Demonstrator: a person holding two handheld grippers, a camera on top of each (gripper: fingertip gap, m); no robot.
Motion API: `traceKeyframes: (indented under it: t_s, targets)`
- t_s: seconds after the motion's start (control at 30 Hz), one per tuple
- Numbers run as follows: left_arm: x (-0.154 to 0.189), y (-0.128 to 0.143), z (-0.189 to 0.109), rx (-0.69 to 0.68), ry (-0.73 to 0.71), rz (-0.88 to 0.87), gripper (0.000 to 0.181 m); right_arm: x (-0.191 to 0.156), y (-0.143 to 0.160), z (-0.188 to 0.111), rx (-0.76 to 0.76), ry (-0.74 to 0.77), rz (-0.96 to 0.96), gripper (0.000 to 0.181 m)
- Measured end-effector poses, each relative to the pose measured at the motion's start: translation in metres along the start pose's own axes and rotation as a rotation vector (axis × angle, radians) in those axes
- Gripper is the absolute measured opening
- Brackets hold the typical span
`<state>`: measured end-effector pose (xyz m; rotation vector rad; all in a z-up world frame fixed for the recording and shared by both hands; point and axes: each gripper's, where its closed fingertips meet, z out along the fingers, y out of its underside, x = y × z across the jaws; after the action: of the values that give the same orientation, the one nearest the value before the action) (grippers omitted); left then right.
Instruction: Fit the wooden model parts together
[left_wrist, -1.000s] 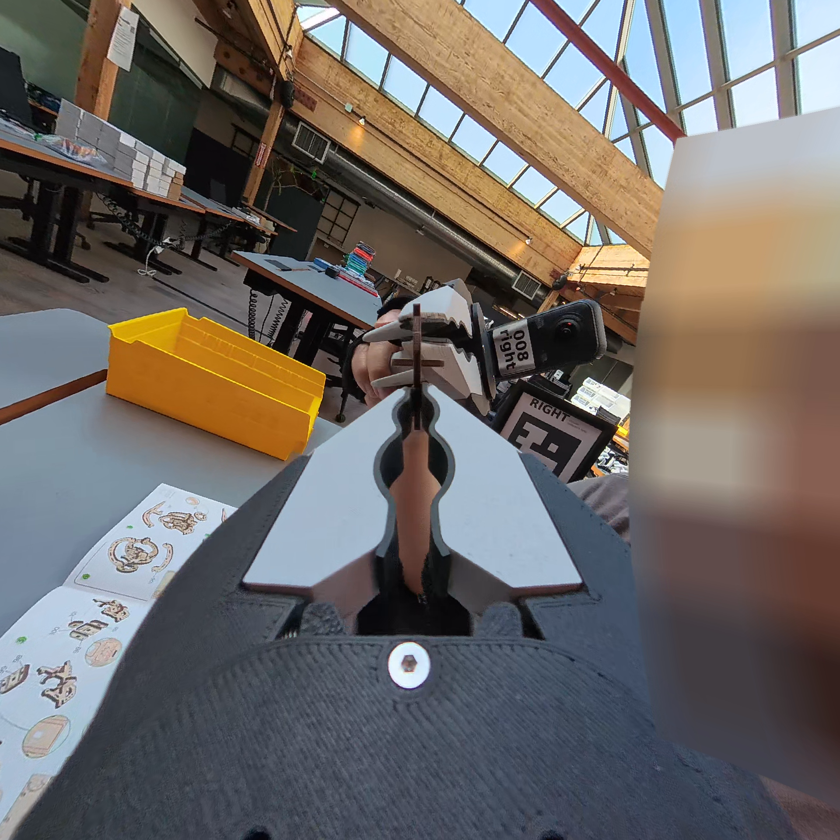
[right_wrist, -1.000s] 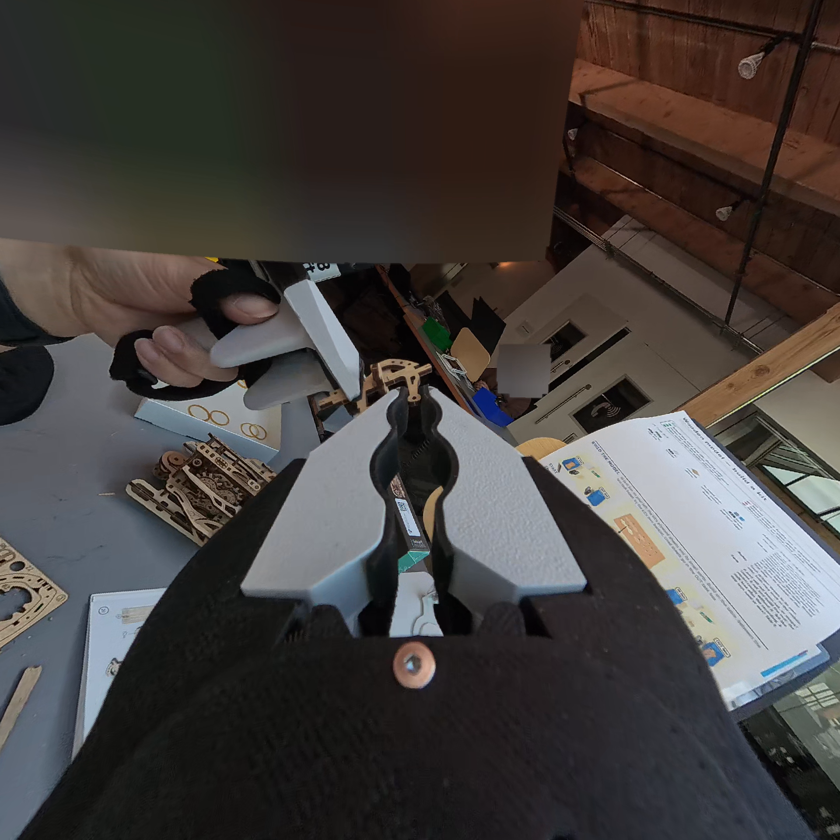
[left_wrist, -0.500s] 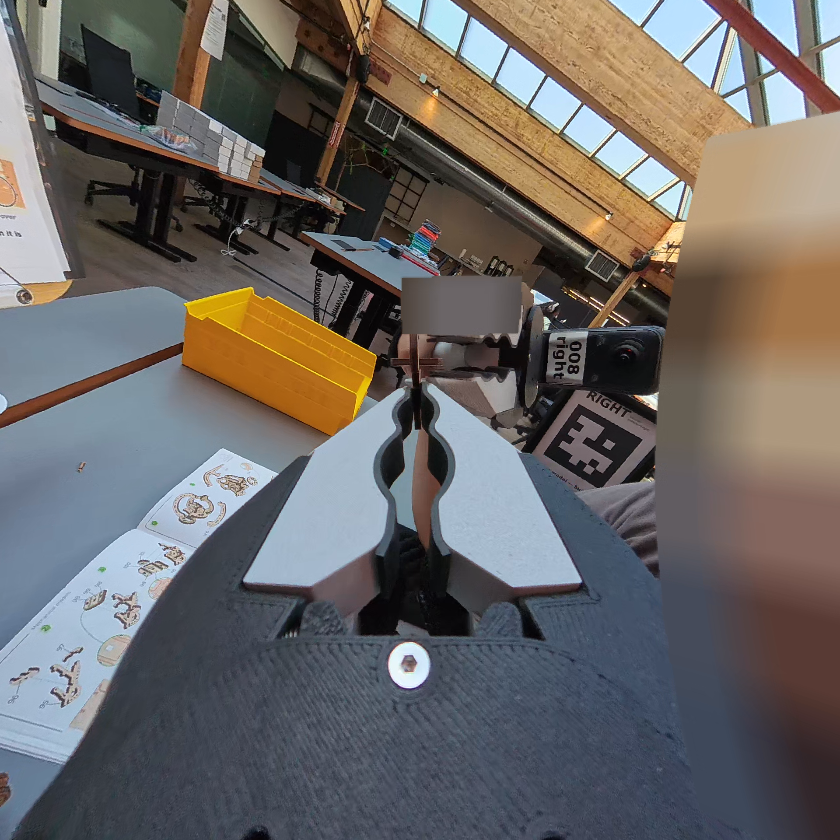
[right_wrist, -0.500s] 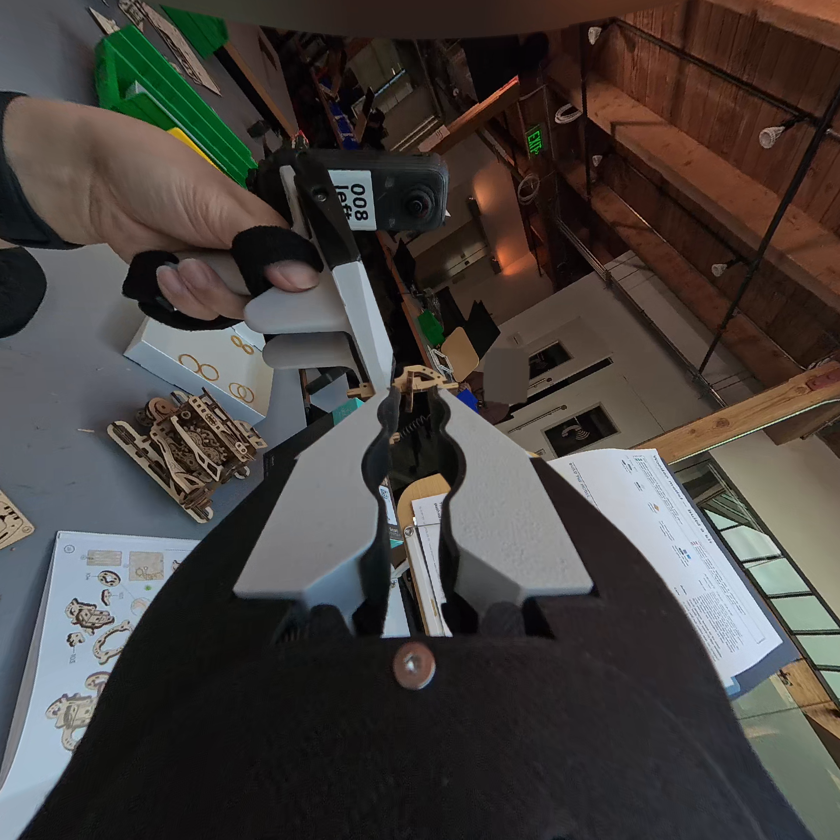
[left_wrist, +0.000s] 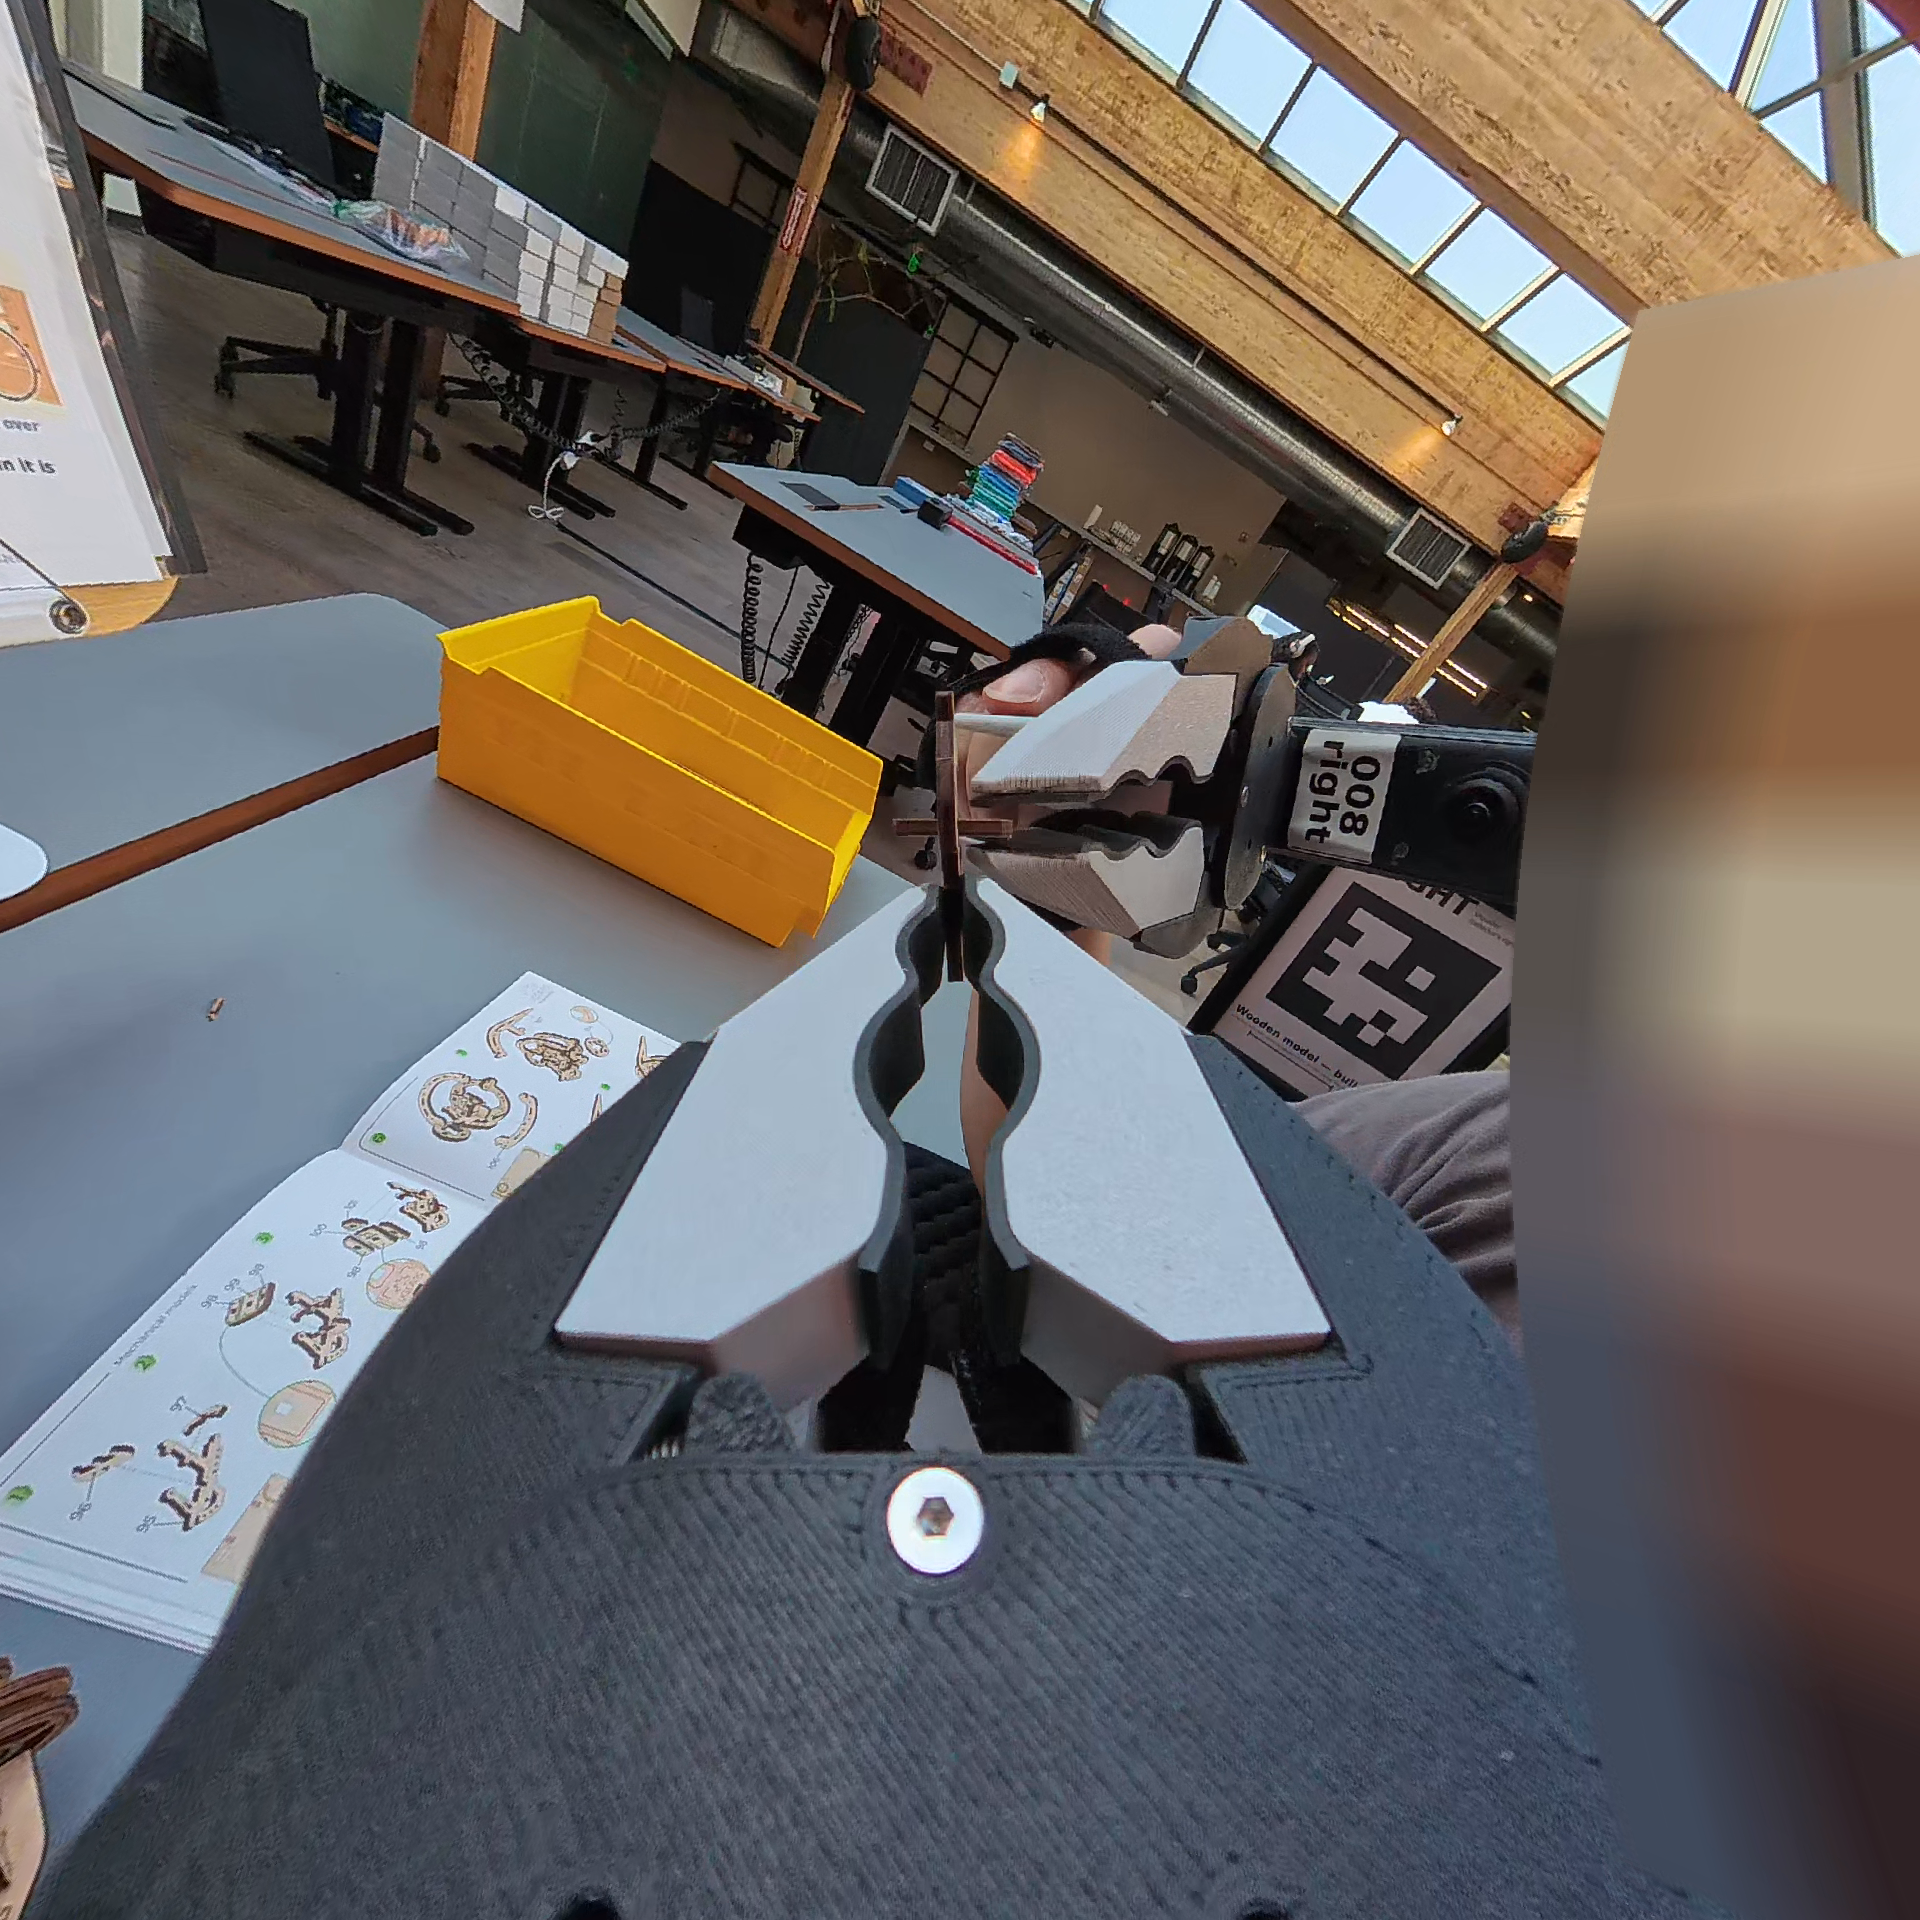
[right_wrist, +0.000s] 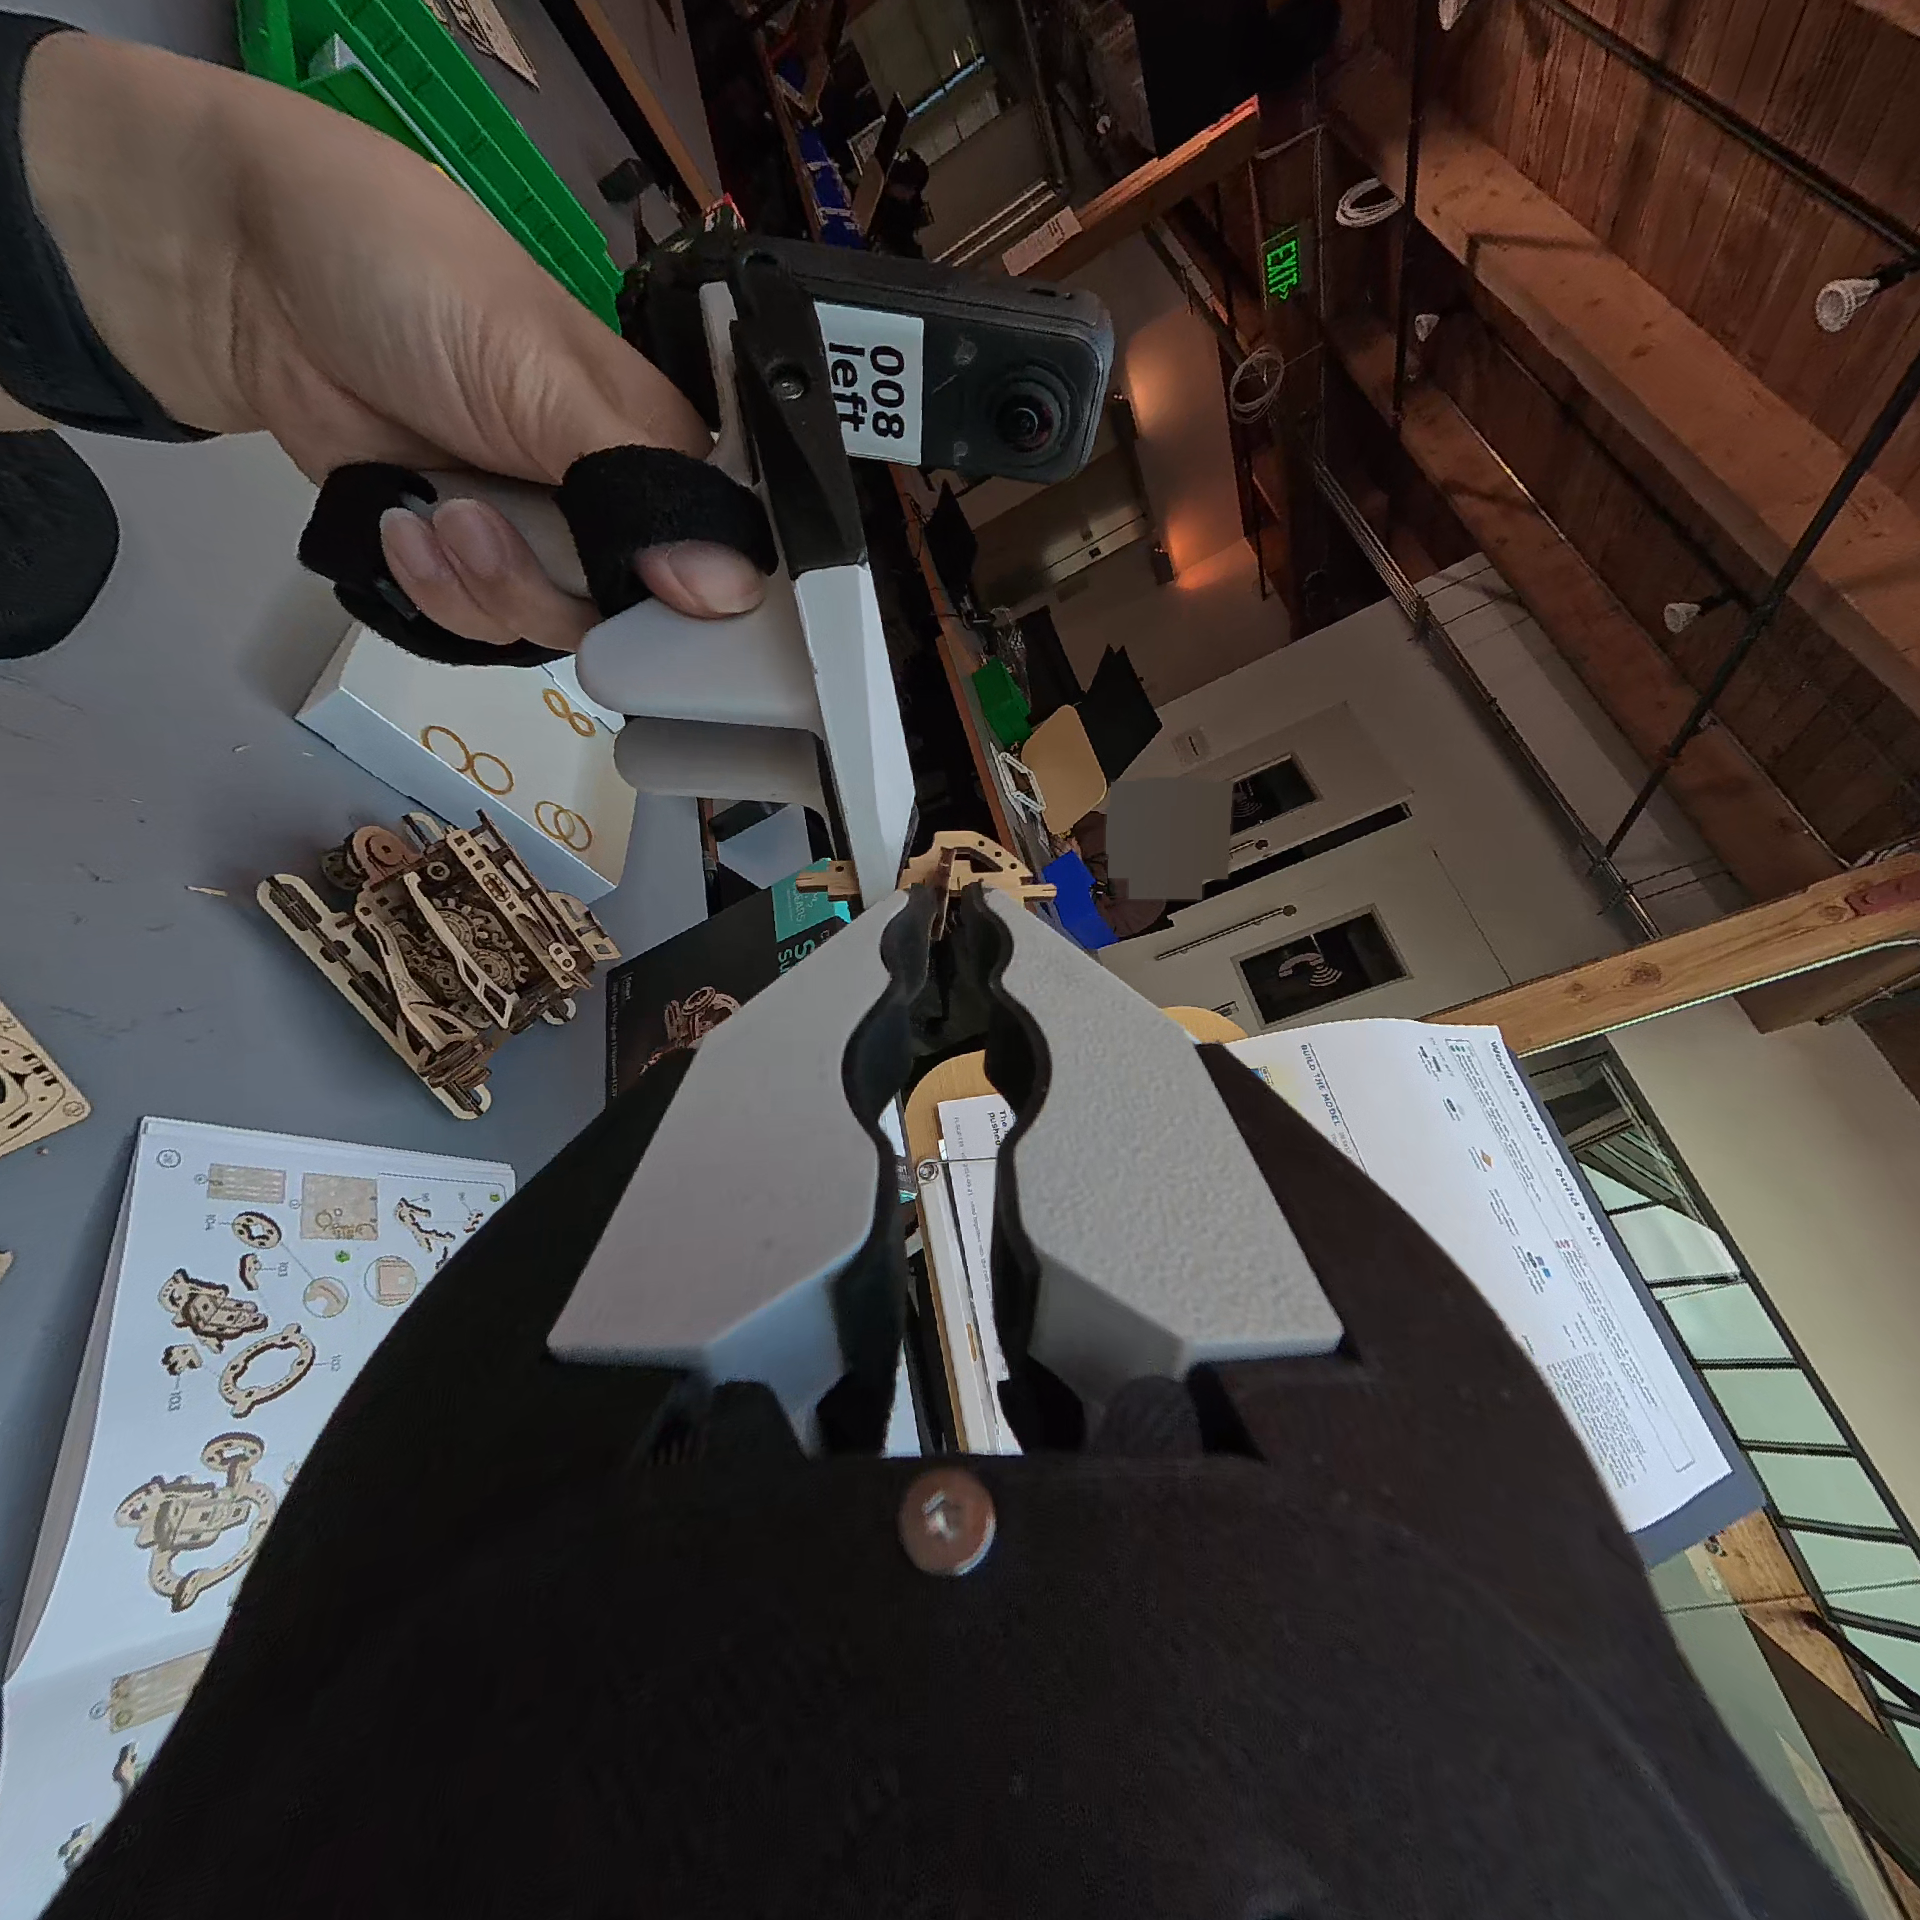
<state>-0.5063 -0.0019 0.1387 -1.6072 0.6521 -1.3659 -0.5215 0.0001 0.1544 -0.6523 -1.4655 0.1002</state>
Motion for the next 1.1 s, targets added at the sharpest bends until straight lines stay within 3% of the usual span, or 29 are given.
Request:
traceKeyframes:
  t_s: [0.8,0.9,1.1]
  targets:
    - [-0.003,0.001,0.002,-0.006,-0.029,0.018,0.0,-0.002,-0.006,-0.004,0.027,-0.048,0.093,0.007]
    - [-0.002,0.003,0.003,-0.022,-0.036,0.044,0.0,-0.002,0.005,-0.001,-0.032,-0.04,0.063,0.008]
    - [0.001,0.004,0.005,-0.033,-0.039,0.063,0.0,-0.005,-0.001,-0.001,-0.009,-0.043,0.04,0.002]
